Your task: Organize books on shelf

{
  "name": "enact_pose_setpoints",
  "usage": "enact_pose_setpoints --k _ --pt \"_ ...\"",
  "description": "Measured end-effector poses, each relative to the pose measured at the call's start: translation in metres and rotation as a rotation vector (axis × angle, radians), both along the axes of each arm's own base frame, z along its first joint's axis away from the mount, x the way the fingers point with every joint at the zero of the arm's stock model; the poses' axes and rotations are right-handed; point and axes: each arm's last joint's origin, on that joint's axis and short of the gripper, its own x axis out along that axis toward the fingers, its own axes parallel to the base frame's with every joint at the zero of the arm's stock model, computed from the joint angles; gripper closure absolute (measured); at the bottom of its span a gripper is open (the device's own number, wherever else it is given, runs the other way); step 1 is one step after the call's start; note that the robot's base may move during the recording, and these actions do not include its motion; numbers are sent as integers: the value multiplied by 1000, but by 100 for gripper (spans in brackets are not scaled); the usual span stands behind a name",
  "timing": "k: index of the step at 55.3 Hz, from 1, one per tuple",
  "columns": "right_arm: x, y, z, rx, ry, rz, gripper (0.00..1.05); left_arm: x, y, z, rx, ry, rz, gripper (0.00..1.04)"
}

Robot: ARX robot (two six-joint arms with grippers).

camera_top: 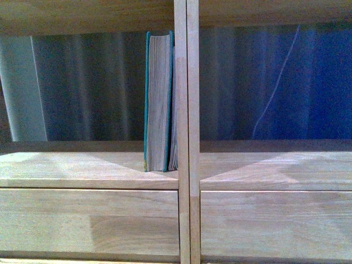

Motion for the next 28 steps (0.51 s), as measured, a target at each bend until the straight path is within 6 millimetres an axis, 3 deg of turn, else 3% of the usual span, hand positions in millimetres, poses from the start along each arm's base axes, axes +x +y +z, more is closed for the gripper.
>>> enact_pose_setpoints --k 28 --pt "-18 17 2 8 5 118 97 11 -11 -4 -4 7 -24 7"
